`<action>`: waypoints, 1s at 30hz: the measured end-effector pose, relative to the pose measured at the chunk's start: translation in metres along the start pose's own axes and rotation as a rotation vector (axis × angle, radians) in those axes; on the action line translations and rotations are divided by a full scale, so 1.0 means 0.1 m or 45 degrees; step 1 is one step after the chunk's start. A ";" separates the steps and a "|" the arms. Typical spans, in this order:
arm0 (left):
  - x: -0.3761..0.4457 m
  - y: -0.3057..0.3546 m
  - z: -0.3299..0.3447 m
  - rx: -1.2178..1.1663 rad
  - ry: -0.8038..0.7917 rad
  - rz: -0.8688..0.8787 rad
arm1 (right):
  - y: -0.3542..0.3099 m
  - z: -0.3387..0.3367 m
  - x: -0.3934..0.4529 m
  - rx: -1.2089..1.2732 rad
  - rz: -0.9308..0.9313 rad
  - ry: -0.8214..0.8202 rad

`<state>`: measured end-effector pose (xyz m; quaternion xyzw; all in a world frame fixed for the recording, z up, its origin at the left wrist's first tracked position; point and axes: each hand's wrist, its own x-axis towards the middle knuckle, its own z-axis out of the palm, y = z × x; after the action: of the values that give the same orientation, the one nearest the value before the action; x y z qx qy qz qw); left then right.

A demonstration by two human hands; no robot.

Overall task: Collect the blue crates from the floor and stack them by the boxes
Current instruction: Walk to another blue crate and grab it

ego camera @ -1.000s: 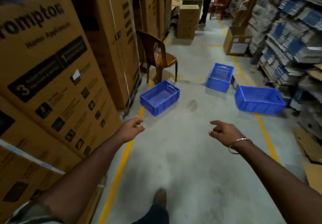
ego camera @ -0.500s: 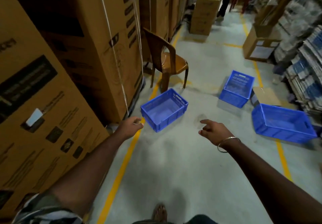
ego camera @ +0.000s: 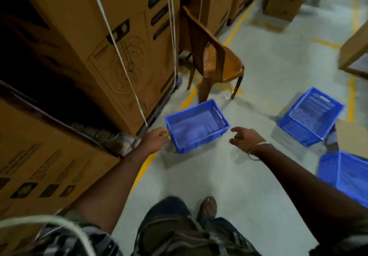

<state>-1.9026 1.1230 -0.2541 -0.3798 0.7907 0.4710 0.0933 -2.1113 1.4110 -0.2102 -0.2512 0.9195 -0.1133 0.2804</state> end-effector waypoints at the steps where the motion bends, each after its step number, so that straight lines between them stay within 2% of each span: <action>1: 0.13 0.03 0.02 -0.046 0.015 -0.022 | 0.02 -0.08 0.25 -0.045 -0.024 -0.019; 8: 0.85 0.00 0.06 -0.052 0.150 -0.227 | -0.05 -0.20 1.70 -0.268 -0.074 -0.185; 12: 1.44 -0.11 0.10 -0.083 0.144 -0.356 | -0.14 -0.18 2.35 -0.262 -0.088 -0.205; 17: 1.90 -0.20 0.56 -0.211 0.150 -0.531 | 0.07 0.05 3.16 -0.340 -0.106 -0.343; 22: 2.76 -0.78 1.42 -0.316 0.181 -0.652 | 0.61 0.79 4.46 -0.401 -0.082 -0.437; 28: 3.94 -1.90 2.68 -0.290 0.184 -0.896 | 1.71 2.05 5.82 -0.381 0.085 -0.410; 30: 4.38 -2.19 2.98 -0.258 0.264 -0.907 | 2.06 2.43 6.19 -0.352 0.134 -0.353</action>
<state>-2.1182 1.0825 -0.7836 -0.6838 0.5638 0.4437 0.1326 -2.4980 1.2444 -0.7647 -0.2519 0.8908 0.0644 0.3726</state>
